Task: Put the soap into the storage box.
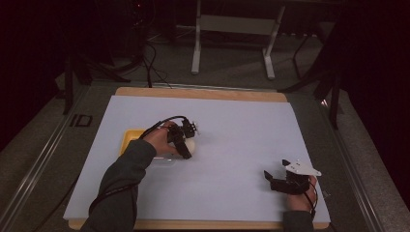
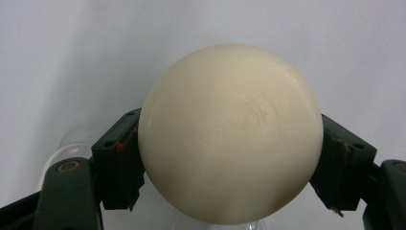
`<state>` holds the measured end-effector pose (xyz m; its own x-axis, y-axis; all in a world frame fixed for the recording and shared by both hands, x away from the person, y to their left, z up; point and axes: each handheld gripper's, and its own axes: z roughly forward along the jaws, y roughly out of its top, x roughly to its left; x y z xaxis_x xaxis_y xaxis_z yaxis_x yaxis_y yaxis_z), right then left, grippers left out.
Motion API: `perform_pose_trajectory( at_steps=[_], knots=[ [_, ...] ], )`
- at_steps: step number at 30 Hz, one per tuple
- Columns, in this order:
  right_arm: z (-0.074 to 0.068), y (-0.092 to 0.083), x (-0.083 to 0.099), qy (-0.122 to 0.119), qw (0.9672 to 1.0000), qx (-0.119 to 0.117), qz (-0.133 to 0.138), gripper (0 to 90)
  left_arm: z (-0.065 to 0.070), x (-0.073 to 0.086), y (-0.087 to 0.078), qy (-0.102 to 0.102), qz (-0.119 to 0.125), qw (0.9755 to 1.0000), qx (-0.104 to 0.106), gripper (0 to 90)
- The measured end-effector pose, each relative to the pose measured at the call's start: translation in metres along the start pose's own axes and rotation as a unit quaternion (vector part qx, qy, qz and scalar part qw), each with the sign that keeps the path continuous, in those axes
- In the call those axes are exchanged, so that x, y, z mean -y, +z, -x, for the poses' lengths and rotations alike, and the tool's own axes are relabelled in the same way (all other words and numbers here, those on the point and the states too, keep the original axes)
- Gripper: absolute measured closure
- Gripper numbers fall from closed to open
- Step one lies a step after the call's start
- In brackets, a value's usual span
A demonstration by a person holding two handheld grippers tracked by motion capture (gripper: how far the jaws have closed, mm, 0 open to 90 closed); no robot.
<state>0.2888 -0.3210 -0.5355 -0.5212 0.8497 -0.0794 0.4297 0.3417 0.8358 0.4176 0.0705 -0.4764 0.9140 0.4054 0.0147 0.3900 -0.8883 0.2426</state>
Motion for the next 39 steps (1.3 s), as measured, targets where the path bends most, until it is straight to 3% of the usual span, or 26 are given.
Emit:
perform_pose_trajectory(
  at_steps=[14, 22, 28, 39],
  knots=[
    [0.0, 0.0, 0.0, 0.0, 1.0, 0.0, 0.001, 14.2, -0.004, 0.01, -0.019, -0.013, 0.01, 0.9998, -0.009, 24.3],
    [0.0, 0.0, 0.0, 0.0, 1.0, 0.001, 0.001, 14.2, -0.005, 0.015, -0.033, -0.021, 0.023, 0.9995, -0.005, 24.3],
    [0.0, 0.0, 0.0, 0.0, 1.0, 0.001, 0.002, 14.2, -0.002, 0.017, -0.04, -0.028, 0.019, 0.9994, -0.005, 24.3],
    [0.0, 0.0, 0.0, -0.001, 1.0, 0.001, 0.002, 14.5, -0.001, 0.025, -0.045, -0.045, -0.003, 0.9985, -0.033, 24.3]
  ],
)
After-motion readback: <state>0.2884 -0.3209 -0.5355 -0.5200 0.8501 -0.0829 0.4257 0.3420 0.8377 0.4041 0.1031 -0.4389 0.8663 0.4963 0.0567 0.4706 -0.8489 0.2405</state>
